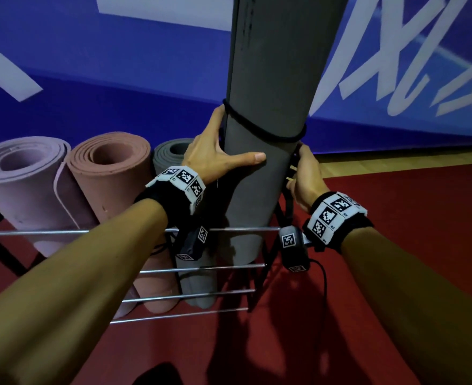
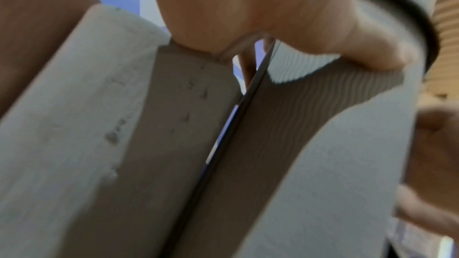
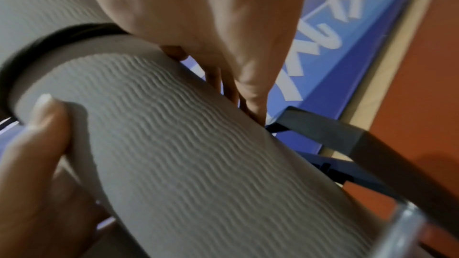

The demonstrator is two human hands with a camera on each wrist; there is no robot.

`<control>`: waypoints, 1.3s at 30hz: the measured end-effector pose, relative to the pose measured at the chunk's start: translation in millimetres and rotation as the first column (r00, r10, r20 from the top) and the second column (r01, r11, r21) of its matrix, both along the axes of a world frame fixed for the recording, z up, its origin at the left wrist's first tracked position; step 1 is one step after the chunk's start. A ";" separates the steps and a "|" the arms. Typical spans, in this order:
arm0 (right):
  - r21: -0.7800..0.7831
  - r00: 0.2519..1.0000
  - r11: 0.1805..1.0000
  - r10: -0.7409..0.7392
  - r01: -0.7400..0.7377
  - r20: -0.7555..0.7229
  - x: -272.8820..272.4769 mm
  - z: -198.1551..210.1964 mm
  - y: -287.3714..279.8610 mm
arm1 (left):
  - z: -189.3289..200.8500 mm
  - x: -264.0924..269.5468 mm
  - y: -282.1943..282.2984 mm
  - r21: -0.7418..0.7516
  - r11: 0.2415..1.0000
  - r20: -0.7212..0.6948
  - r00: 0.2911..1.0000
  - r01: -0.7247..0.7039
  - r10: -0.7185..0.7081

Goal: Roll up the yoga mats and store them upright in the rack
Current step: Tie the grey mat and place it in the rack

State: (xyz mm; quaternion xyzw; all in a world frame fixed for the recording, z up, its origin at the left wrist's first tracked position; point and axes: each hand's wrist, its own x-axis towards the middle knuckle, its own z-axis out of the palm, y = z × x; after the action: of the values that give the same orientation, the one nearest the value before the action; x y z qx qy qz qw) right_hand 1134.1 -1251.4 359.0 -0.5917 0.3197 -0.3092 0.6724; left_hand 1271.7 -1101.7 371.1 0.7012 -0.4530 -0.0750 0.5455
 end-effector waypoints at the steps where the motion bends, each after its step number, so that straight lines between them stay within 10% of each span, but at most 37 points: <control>1: -0.004 1.000 1.000 0.013 -0.013 0.012 -0.8 -0.5 -0.2 | -1.5 -0.3 0.0 0.002 1.000 0.001 1.000 -0.006 0.006; 12: -0.420 0.954 0.898 0.003 -0.134 -0.298 -15.5 -9.0 -5.7 | -3.9 6.0 -0.2 0.082 0.996 -0.002 1.000 0.025 -0.025; 20: -0.017 0.931 1.000 0.007 -0.014 -0.366 -37.1 -105.7 -10.5 | -10.7 -10.0 -0.3 0.126 0.984 0.169 0.981 -0.122 0.100; 30: 0.330 0.974 0.942 0.009 0.068 -0.226 -30.9 -162.6 -5.8 | -74.0 -70.0 15.2 -0.063 0.896 0.568 0.723 -0.439 0.394; 39: 0.414 0.970 0.910 0.121 -0.023 -0.212 -27.8 -183.9 -14.9 | -26.1 -51.4 -5.1 0.206 0.863 0.335 0.862 -0.461 0.380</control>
State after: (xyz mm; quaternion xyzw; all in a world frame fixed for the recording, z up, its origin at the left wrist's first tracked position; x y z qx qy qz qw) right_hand 1106.2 -1266.3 175.1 -0.4818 0.4316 -0.1388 0.7499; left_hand 1220.3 -1106.9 345.1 0.8566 -0.3453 0.0850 0.3738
